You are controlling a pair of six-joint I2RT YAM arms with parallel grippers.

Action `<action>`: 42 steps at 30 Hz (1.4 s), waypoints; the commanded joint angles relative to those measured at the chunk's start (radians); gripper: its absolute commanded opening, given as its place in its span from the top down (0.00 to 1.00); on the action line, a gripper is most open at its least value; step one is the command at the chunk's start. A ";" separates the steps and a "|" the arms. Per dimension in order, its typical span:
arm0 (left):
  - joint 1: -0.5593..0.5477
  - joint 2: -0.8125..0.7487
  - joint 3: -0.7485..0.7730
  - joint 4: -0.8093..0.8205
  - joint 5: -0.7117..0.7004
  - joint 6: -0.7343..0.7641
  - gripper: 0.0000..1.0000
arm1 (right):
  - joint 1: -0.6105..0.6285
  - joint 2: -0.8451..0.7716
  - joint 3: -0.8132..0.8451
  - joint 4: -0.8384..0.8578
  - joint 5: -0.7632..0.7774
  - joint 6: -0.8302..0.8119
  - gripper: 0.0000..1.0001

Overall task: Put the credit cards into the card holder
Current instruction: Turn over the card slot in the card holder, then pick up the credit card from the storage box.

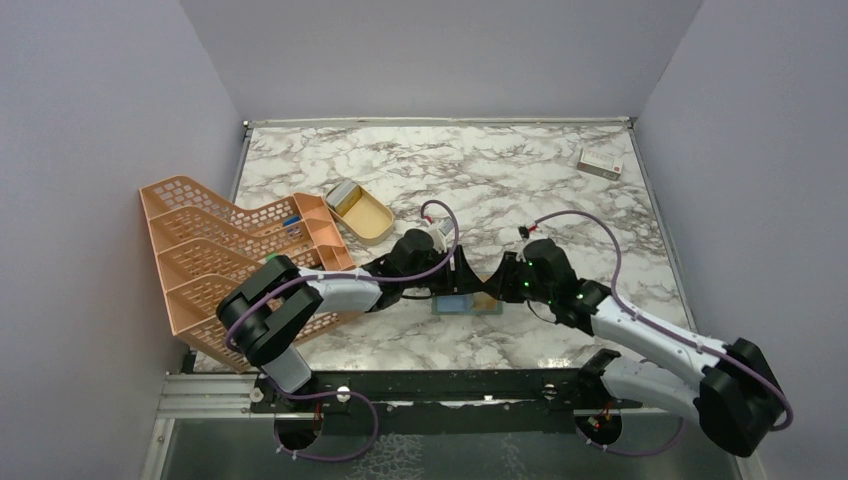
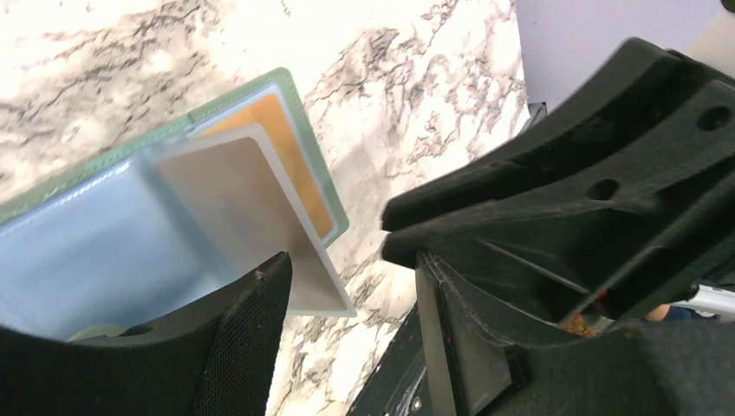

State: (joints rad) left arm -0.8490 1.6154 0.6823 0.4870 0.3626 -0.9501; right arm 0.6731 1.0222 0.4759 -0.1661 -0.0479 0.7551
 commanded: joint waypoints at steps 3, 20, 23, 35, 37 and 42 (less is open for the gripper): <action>-0.014 0.060 0.069 0.039 0.042 0.028 0.43 | 0.005 -0.230 -0.024 -0.108 0.166 0.044 0.77; 0.083 -0.067 0.369 -0.650 -0.282 0.465 0.40 | 0.005 -0.125 -0.011 -0.023 0.042 -0.034 0.71; 0.126 -0.088 0.448 -0.776 -0.353 0.563 0.38 | 0.004 -0.122 -0.009 -0.013 0.027 -0.052 0.67; 0.374 -0.097 0.589 -0.985 -0.582 0.893 0.24 | 0.005 -0.088 -0.036 0.059 -0.030 -0.067 0.55; 0.401 -0.064 0.598 -0.983 -0.614 0.927 0.23 | 0.005 -0.090 -0.027 0.048 -0.030 -0.062 0.55; 0.451 0.037 0.649 -0.999 -0.627 0.981 0.25 | 0.005 -0.114 -0.061 0.081 -0.040 -0.065 0.55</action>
State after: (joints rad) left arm -0.4294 1.5764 1.2758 -0.4747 -0.1818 -0.0677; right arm 0.6731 0.9283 0.4419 -0.1394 -0.0605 0.7017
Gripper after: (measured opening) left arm 0.762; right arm 0.450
